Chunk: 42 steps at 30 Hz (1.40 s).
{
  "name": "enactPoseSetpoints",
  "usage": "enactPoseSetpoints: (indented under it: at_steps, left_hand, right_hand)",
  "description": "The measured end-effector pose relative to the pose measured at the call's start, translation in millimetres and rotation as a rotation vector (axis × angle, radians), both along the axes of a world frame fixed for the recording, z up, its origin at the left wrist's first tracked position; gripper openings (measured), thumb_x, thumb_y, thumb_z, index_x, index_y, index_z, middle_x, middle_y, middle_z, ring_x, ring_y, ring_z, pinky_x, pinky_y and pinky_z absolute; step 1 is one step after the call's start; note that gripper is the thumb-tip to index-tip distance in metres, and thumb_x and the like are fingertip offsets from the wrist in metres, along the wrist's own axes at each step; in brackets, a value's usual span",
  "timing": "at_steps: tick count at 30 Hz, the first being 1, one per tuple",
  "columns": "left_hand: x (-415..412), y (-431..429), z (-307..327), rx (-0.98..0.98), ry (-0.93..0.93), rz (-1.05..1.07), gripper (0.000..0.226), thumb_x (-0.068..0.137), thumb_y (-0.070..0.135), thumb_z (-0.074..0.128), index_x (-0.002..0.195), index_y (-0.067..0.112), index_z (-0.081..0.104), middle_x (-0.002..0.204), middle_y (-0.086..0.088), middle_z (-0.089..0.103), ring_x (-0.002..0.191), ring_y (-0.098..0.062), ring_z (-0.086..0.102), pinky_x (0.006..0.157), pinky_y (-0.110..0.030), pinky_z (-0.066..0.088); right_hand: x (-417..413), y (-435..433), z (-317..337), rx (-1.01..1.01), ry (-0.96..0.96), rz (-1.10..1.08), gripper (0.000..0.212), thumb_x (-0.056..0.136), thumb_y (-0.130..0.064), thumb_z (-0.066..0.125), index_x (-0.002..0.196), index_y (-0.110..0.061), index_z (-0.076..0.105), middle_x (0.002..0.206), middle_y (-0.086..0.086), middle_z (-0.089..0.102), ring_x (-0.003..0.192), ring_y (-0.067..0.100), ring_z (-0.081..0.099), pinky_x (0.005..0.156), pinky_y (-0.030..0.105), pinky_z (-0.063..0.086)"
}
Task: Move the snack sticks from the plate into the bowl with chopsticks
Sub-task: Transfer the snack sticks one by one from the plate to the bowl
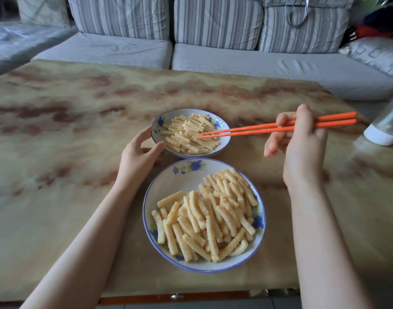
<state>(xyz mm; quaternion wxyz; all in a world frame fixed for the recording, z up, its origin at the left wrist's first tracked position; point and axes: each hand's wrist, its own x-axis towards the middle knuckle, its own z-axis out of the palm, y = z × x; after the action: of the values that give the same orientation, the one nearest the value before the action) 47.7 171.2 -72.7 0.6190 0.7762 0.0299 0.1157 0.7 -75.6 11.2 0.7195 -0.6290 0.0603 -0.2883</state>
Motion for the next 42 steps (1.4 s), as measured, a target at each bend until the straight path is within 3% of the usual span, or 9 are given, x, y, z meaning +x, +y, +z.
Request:
enactPoseSetpoints:
  at_steps: [7, 12, 17, 24, 29, 32, 37, 42]
  left_hand:
    - [-1, 0, 0, -0.007, 0.018, 0.001, 0.045, 0.091, 0.022, 0.068, 0.134, 0.027, 0.058, 0.090, 0.014, 0.072, 0.068, -0.008, 0.071, 0.070, -0.021, 0.059]
    - [-1, 0, 1, -0.011, 0.025, 0.004, 0.045, 0.090, 0.023, 0.068, 0.134, 0.028, 0.058, 0.099, 0.007, 0.075, 0.072, -0.012, 0.072, 0.074, -0.025, 0.059]
    - [-1, 1, 1, 0.003, 0.023, 0.000, 0.046, 0.090, 0.023, 0.068, 0.134, 0.028, 0.058, 0.105, 0.012, 0.072, 0.078, -0.015, 0.073, 0.079, -0.032, 0.059]
    - [-1, 0, 1, 0.015, 0.025, -0.001, 0.045, 0.090, 0.022, 0.068, 0.133, 0.028, 0.059, 0.101, 0.012, 0.073, 0.077, -0.015, 0.074, 0.078, -0.029, 0.059]
    - [-3, 0, 4, 0.025, 0.023, -0.006, 0.044, 0.091, 0.021, 0.067, 0.134, 0.028, 0.058, 0.092, 0.025, 0.067, 0.073, -0.012, 0.072, 0.072, -0.022, 0.059]
    - [-3, 0, 4, 0.032, 0.016, -0.011, 0.044, 0.091, 0.021, 0.067, 0.134, 0.028, 0.058, 0.099, 0.023, 0.068, 0.076, -0.013, 0.073, 0.072, -0.023, 0.059]
    - [0, 2, 0, 0.042, 0.010, -0.016, 0.044, 0.089, 0.026, 0.069, 0.132, 0.030, 0.059, 0.119, 0.006, 0.070, 0.084, -0.015, 0.073, 0.090, -0.041, 0.057]
    - [0, 1, 2, 0.043, 0.005, -0.009, 0.044, 0.089, 0.023, 0.068, 0.133, 0.028, 0.059, 0.115, 0.011, 0.071, 0.085, -0.009, 0.072, 0.091, -0.035, 0.056]
  right_hand:
    - [14, 20, -18, -0.058, 0.012, 0.028, 0.048, 0.105, -0.025, 0.030, 0.064, -0.013, 0.051, 0.035, 0.002, 0.046, 0.029, 0.018, 0.048, 0.038, 0.023, 0.028]
    - [13, 20, -18, -0.105, 0.014, 0.062, 0.048, 0.105, -0.027, 0.031, 0.064, -0.014, 0.054, 0.035, 0.002, 0.047, 0.030, 0.019, 0.048, 0.037, 0.023, 0.027]
    - [1, 5, -1, -0.080, 0.028, 0.148, 0.048, 0.104, -0.026, 0.031, 0.064, -0.013, 0.053, 0.034, 0.002, 0.043, 0.028, 0.020, 0.040, 0.038, 0.022, 0.026]
    - [-12, -2, 8, -0.218, 0.133, 0.424, 0.048, 0.104, -0.025, 0.030, 0.067, -0.006, 0.054, 0.031, 0.004, 0.037, 0.025, 0.018, 0.031, 0.035, 0.022, 0.023]
    - [-11, 7, 1, -0.255, 0.194, 0.507, 0.049, 0.104, -0.026, 0.032, 0.066, -0.007, 0.057, 0.032, 0.005, 0.037, 0.025, 0.016, 0.030, 0.034, 0.020, 0.022]
    - [-10, 11, 0, -0.222, 0.204, 0.503, 0.049, 0.104, -0.026, 0.032, 0.065, -0.007, 0.053, 0.033, 0.004, 0.037, 0.026, 0.016, 0.032, 0.034, 0.019, 0.027]
    - [-7, 7, 1, -0.145, 0.160, 0.432, 0.048, 0.104, -0.026, 0.032, 0.062, -0.008, 0.049, 0.036, 0.006, 0.037, 0.026, 0.019, 0.033, 0.035, 0.020, 0.027]
    - [-4, 2, 3, 0.032, 0.056, 0.259, 0.046, 0.103, -0.020, 0.032, 0.062, -0.009, 0.048, 0.046, 0.003, 0.044, 0.026, 0.016, 0.035, 0.035, 0.021, 0.025]
